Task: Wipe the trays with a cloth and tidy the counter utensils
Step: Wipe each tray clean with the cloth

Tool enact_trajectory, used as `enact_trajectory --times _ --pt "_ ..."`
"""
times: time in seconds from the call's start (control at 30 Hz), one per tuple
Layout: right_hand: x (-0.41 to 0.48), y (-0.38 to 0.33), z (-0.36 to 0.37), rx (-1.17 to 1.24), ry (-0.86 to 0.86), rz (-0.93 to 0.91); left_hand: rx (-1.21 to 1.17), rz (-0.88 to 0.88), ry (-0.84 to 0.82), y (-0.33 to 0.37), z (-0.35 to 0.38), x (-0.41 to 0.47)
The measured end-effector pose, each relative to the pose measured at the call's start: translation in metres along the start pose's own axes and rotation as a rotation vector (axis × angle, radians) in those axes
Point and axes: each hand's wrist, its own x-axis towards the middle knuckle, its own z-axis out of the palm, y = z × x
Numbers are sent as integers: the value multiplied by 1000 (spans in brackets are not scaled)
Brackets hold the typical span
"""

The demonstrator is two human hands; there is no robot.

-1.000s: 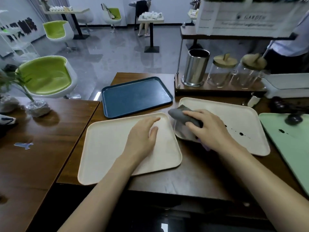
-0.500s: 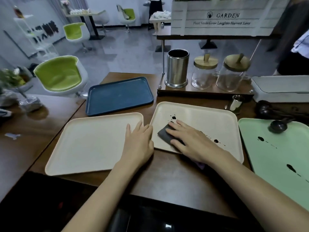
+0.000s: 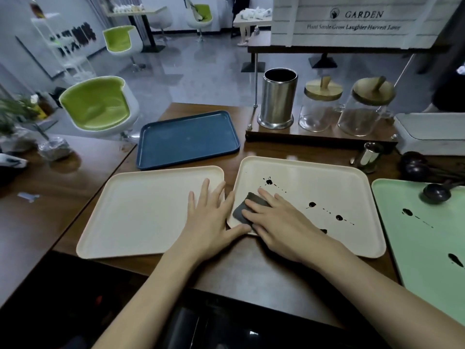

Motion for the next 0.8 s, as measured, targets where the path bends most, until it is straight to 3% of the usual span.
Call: enact_trajectory --times 0.27,0.5,0.63,0.8 --pt "64 7 -5 -88 -17 310 -34 12 -41 -4 0 5" --pt "107 27 -7 -73 84 433 -43 34 -59 -7 -5 7" --pt "82 8 -10 -36 52 380 -22 48 -44 -10 -1 7" --pt "19 -23 -3 146 -42 118 -17 11 -37 -11 5 11"
